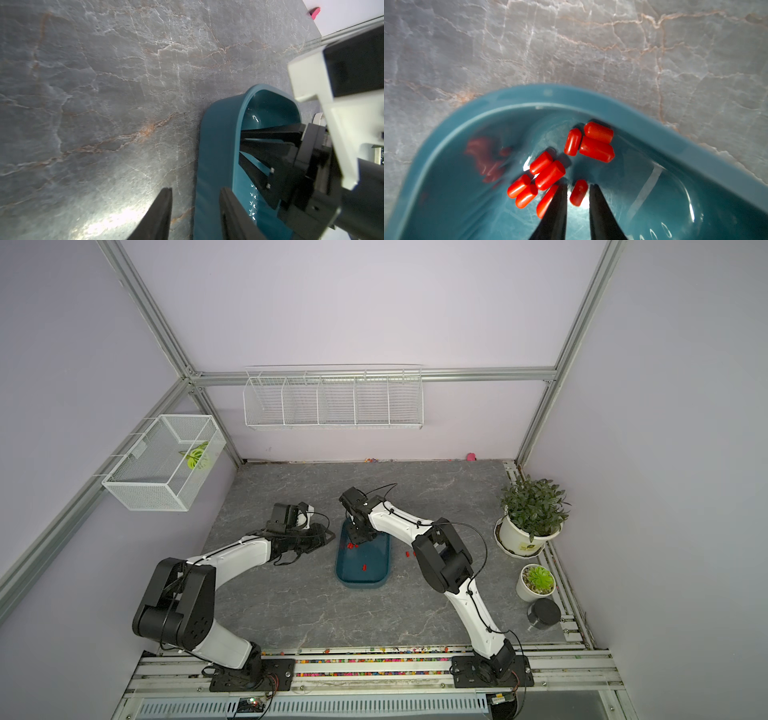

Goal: Take the screw protection sleeves out of the storage box
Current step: Pick up the screw protection sleeve from the storage box.

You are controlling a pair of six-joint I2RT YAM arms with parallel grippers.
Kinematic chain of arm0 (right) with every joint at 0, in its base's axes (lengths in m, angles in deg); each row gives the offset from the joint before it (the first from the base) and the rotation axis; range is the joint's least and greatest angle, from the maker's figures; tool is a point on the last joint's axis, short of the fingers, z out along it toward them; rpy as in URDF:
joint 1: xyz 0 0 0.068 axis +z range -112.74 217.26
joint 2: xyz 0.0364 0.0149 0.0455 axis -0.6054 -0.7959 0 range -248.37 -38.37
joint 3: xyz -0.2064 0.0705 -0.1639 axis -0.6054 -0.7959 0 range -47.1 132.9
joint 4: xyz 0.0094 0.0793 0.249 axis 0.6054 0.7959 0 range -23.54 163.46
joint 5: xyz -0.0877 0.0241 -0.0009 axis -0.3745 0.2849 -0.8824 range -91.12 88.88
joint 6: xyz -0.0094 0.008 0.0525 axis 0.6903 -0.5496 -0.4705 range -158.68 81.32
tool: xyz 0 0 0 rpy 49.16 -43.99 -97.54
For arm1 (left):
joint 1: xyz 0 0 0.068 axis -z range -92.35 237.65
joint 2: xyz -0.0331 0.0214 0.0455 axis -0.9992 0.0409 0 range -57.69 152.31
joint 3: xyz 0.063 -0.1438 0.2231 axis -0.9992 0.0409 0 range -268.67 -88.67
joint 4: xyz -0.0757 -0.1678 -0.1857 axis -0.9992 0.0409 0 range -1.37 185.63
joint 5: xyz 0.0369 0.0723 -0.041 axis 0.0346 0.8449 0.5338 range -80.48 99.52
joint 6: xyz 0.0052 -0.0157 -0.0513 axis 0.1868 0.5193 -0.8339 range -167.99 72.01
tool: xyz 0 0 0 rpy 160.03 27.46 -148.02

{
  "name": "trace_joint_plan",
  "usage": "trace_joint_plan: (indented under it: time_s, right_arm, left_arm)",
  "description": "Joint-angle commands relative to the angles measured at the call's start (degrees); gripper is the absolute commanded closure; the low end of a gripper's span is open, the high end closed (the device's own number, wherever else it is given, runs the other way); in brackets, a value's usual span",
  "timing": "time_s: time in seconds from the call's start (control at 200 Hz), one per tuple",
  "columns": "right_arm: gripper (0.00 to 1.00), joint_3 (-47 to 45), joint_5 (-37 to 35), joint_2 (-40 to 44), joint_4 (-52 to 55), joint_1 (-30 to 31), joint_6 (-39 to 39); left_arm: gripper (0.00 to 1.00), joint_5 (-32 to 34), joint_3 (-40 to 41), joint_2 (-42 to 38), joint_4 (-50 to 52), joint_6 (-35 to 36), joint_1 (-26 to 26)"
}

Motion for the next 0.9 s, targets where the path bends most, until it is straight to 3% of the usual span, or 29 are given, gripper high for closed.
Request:
trace_joint_plan:
  time_s: [0.0,0.42,0.895]
  right_arm:
    - [0.76,1.3,0.0,-1.6,0.9,0.0,-0.2]
    - [0.77,2.4,0.5,-3.4,2.1,0.0,-0.3]
    - [0.89,0.7,-0.2,-0.6,1.5,-0.1,-0.5]
  left_arm:
    - [0.56,-0.1,-0.1,-1.2,0.2,0.8,-0.1]
    - [0.56,0.0,-0.1,-1.3,0.2,0.8,-0.1]
    - [0.56,0.0,-0.1,-1.4,0.5,0.9,0.0]
